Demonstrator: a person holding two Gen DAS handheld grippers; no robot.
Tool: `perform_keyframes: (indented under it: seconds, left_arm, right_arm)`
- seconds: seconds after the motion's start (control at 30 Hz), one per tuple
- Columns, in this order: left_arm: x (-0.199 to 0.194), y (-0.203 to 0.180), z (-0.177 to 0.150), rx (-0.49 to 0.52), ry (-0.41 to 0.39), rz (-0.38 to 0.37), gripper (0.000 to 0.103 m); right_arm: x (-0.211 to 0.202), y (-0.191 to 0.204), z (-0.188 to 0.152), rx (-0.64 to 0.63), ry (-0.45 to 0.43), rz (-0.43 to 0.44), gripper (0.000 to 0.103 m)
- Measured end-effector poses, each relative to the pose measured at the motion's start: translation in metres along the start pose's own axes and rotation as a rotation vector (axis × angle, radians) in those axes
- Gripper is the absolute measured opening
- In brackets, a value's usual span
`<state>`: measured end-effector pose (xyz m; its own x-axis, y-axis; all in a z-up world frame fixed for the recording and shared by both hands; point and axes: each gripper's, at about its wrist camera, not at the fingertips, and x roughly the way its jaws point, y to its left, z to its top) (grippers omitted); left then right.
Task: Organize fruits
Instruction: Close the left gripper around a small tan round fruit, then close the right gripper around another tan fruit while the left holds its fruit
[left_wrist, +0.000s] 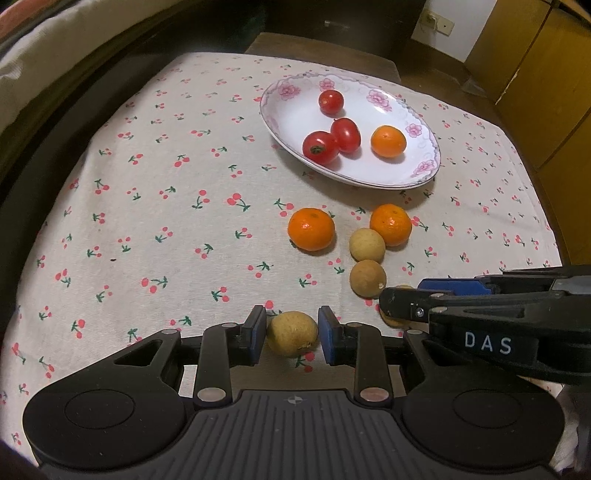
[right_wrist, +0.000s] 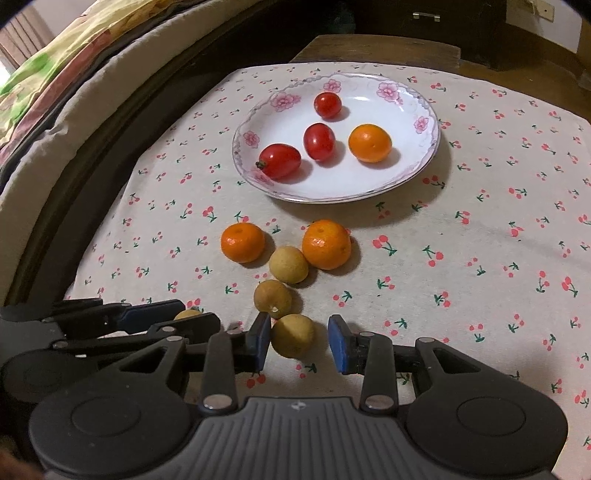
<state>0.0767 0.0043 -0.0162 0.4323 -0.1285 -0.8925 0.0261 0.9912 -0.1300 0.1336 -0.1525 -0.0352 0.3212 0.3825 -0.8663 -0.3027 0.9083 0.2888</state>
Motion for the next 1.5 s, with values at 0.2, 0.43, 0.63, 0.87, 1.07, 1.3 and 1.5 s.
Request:
perform_keyframes:
  seconds: [0.2, 0.43, 0.63, 0.87, 1.07, 1.3, 1.5]
  left_arm:
    - [0.001, 0.003, 0.0, -0.009, 0.005, 0.003, 0.038]
    - [0.003, 0.002, 0.0, -0.002, 0.01, 0.008, 0.038]
    - [0.003, 0.002, -0.001, 0.004, 0.007, 0.017, 0.037]
    - [0.002, 0.001, 0.0, 0.011, 0.003, 0.006, 0.038]
    - [-0.002, -0.004, 0.001, 0.024, -0.009, -0.01, 0.039]
    - [-0.006, -0.002, 0.007, 0.012, -0.027, -0.016, 0.038]
    - [-0.01, -0.003, 0.016, 0.008, -0.047, -0.023, 0.039]
  right_arm:
    - [0.004, 0.0, -0.001, -0.002, 0.006, 0.008, 0.035]
    - [0.003, 0.005, -0.003, -0.032, 0.004, 0.015, 0.029]
    - [0.003, 0.008, -0.006, -0.039, -0.017, 0.003, 0.028]
    - [-0.003, 0.009, -0.006, -0.054, -0.022, -0.006, 0.028]
    - [-0.012, 0.003, -0.002, -0.035, -0.044, 0.0, 0.028]
    - [-0.023, -0.007, 0.004, -0.003, -0.08, -0.007, 0.028]
    - [-0.031, -0.015, 0.009, 0.022, -0.106, -0.011, 0.028]
